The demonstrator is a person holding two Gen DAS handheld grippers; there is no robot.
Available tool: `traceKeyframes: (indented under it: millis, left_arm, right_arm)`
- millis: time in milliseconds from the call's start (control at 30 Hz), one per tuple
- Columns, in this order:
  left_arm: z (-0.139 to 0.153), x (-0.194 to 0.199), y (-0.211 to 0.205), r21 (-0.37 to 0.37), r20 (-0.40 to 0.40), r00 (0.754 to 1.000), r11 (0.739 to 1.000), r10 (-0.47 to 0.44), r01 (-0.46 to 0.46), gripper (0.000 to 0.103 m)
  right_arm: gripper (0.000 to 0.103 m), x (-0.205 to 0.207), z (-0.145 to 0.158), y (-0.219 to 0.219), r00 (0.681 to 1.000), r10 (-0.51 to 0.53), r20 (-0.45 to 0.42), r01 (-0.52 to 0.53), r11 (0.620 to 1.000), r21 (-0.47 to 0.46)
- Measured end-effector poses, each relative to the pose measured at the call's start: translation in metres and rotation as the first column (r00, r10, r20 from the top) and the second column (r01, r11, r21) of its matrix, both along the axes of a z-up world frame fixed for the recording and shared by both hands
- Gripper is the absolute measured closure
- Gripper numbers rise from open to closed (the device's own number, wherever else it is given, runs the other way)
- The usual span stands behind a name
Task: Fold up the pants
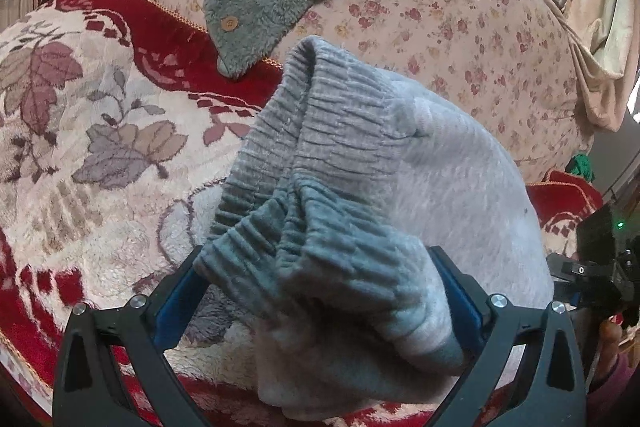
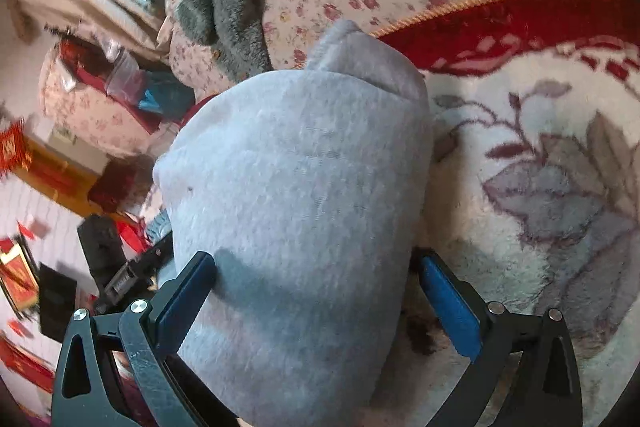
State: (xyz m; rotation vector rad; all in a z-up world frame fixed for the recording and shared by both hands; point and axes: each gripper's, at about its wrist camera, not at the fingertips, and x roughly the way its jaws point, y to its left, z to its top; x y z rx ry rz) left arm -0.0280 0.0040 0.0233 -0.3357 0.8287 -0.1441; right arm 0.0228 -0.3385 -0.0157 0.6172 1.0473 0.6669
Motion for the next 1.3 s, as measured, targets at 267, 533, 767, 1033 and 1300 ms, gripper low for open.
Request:
traceKeyframes:
  millis: [267, 533, 767, 1033, 1300]
  left_arm:
    - [-0.003, -0.001, 0.002, -0.023, -0.001, 1.000, 1.000, 0.008, -0.008, 0.000]
    - [-0.011, 0.003, 0.006, -0.071, -0.021, 1.000, 0.997, -0.002, 0.001, 0.000]
    - [-0.024, 0.010, 0.009, -0.156, -0.051, 0.999, 0.988, -0.009, 0.001, 0.000]
    - [-0.033, 0.013, 0.009, -0.216, -0.071, 0.997, 0.976, -0.024, 0.008, 0.000]
    - [-0.016, 0.002, -0.004, -0.154, -0.017, 0.999, 0.988, -0.032, 0.029, 0.031]
  right_arm:
    - [0.000, 0.006, -0.005, 0.015, 0.999, 0.022, -0.023, -0.021, 0.999, 0.043]
    - [0.000, 0.008, -0.014, 0.014, 0.998, 0.034, -0.045, -0.030, 0.995, 0.092]
    - [0.000, 0.015, -0.019, 0.015, 0.995, 0.047, -0.090, -0.036, 0.992, 0.117]
    - [0.000, 0.014, -0.019, 0.019, 0.996, 0.042, -0.081, -0.033, 0.993, 0.117]
    - [0.009, 0.004, -0.006, 0.020, 0.999, 0.016, -0.038, -0.013, 0.995, 0.096]
